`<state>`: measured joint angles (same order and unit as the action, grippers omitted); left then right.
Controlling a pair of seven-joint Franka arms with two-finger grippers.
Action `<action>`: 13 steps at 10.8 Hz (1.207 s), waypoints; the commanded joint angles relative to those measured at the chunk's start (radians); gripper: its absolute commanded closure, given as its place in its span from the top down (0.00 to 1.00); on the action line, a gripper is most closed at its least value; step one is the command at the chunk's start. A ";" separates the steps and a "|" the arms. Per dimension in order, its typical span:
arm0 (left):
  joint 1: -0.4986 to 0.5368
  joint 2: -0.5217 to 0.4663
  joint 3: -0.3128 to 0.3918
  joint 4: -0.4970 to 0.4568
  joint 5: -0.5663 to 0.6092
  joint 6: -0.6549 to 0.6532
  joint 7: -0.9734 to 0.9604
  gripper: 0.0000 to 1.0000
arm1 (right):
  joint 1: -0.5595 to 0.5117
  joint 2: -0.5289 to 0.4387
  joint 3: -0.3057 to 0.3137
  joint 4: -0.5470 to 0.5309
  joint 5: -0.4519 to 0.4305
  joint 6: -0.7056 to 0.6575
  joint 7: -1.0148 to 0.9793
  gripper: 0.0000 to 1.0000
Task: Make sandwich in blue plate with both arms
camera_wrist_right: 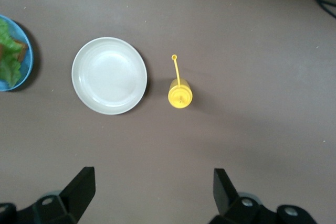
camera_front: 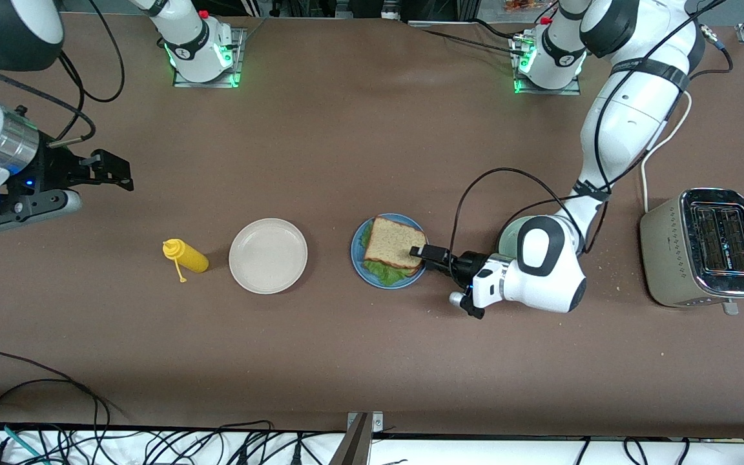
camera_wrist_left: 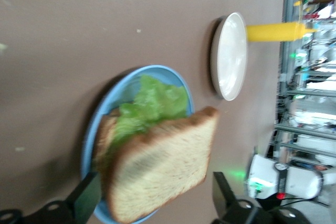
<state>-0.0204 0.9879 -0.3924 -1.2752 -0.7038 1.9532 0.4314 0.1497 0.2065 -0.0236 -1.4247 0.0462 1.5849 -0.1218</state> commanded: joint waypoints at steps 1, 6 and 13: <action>0.022 -0.067 0.009 0.007 0.183 -0.019 0.015 1.00 | 0.010 -0.122 -0.018 -0.184 -0.026 0.144 0.011 1.00; 0.076 -0.300 0.012 0.008 0.424 -0.216 -0.115 1.00 | 0.007 -0.209 -0.065 -0.275 -0.029 0.164 -0.149 1.00; -0.084 -0.820 0.307 -0.191 0.672 -0.402 -0.289 1.00 | -0.006 -0.187 -0.150 -0.152 -0.017 0.000 -0.134 1.00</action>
<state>-0.0375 0.3824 -0.2211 -1.2630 -0.0578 1.5416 0.1575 0.1460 0.0067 -0.1620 -1.6088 0.0275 1.6030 -0.2455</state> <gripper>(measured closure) 0.000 0.000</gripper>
